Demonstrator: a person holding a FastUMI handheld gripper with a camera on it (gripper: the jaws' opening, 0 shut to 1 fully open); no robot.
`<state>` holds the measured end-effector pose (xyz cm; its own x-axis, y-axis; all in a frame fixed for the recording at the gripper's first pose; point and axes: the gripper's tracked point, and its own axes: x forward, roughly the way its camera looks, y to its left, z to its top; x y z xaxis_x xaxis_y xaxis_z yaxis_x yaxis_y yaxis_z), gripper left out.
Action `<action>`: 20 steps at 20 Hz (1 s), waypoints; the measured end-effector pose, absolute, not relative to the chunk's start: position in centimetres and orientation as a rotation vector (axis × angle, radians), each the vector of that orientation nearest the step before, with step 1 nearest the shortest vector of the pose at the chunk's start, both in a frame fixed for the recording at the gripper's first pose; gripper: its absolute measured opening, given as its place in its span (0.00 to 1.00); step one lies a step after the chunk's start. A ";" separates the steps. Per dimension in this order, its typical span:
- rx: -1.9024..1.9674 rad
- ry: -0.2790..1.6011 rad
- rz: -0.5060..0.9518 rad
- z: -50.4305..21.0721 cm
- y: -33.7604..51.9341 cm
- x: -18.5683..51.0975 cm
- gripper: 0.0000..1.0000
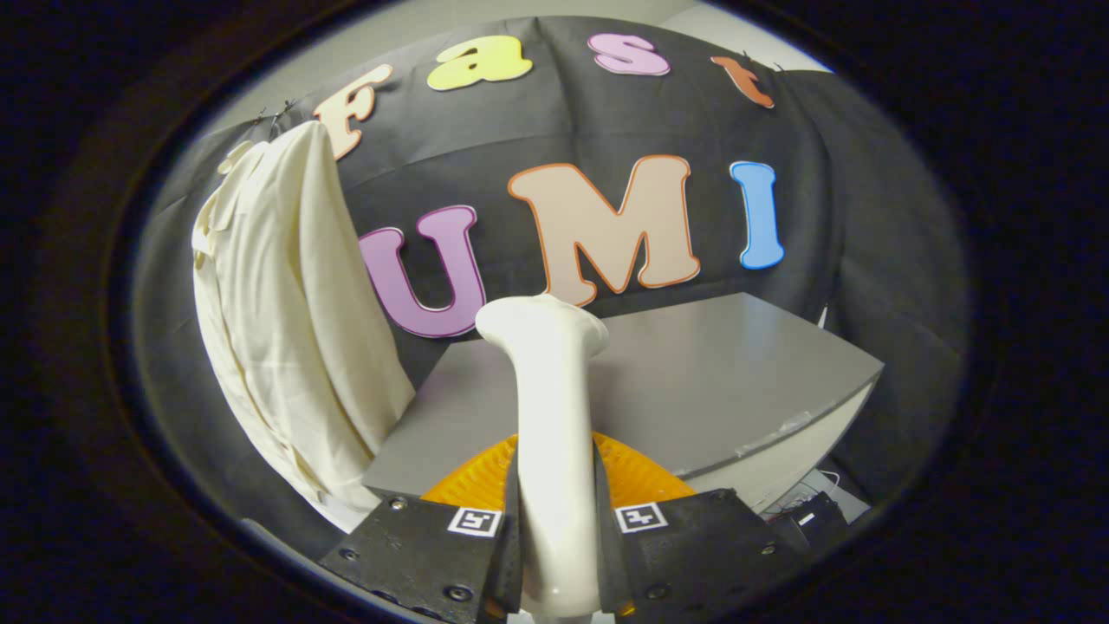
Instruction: Iron the clothes twice with a garment steamer, once on the left side and once on the right side.
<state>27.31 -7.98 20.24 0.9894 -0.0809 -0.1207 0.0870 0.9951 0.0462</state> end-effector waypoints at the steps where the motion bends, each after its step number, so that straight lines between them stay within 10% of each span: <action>1: 0.048 0.115 -0.099 20.1 -6.9 25.7 0.34; 20: -0.107 -0.084 0.026 18.7 18.9 12.6 0.33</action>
